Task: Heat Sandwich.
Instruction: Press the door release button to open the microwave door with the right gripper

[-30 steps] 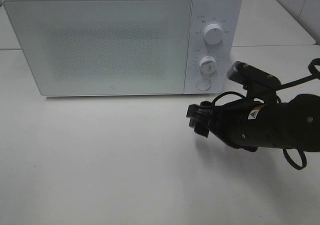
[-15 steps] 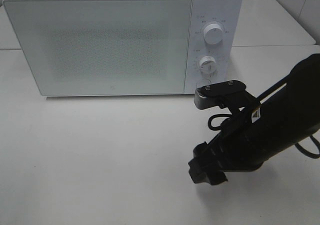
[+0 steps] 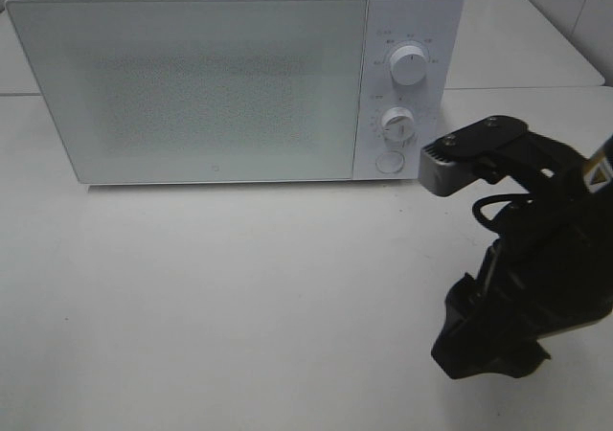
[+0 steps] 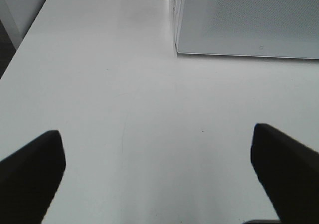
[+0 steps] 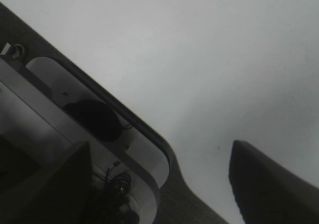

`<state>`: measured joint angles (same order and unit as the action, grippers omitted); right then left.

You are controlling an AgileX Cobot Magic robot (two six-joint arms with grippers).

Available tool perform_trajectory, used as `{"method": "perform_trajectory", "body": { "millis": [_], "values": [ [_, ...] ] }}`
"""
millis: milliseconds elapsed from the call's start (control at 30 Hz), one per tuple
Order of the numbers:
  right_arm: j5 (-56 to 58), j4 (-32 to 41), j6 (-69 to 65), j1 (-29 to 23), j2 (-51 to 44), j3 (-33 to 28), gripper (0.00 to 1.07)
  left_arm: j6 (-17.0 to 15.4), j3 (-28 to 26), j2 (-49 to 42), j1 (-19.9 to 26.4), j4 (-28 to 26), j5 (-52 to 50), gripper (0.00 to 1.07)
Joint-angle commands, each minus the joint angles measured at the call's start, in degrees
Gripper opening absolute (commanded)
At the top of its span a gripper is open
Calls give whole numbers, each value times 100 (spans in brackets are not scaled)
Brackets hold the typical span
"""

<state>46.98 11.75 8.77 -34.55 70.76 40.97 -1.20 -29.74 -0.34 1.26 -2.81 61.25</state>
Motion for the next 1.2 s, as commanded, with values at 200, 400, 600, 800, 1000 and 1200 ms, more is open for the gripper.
{"method": "perform_trajectory", "body": {
  "millis": [200,400,600,800,1000,1200],
  "values": [
    [768,-298,-264,-6,-1283,17,75,11,11,-86,11,-46,6,96],
    [1037,-321,-390,-6,-2315,-11,75,11,11,-86,11,-46,6,96],
    [1049,-321,-659,-6,-3610,-29,75,11,11,-86,11,-46,6,96],
    [1066,-327,-877,682,-4652,-413,75,11,11,-86,11,-46,6,96],
    [980,-390,-814,1427,-5500,-882,75,11,11,-86,11,-46,6,96],
    [871,-659,-877,1965,-6085,-1157,75,11,11,-86,11,-46,6,96]
  ]
}}
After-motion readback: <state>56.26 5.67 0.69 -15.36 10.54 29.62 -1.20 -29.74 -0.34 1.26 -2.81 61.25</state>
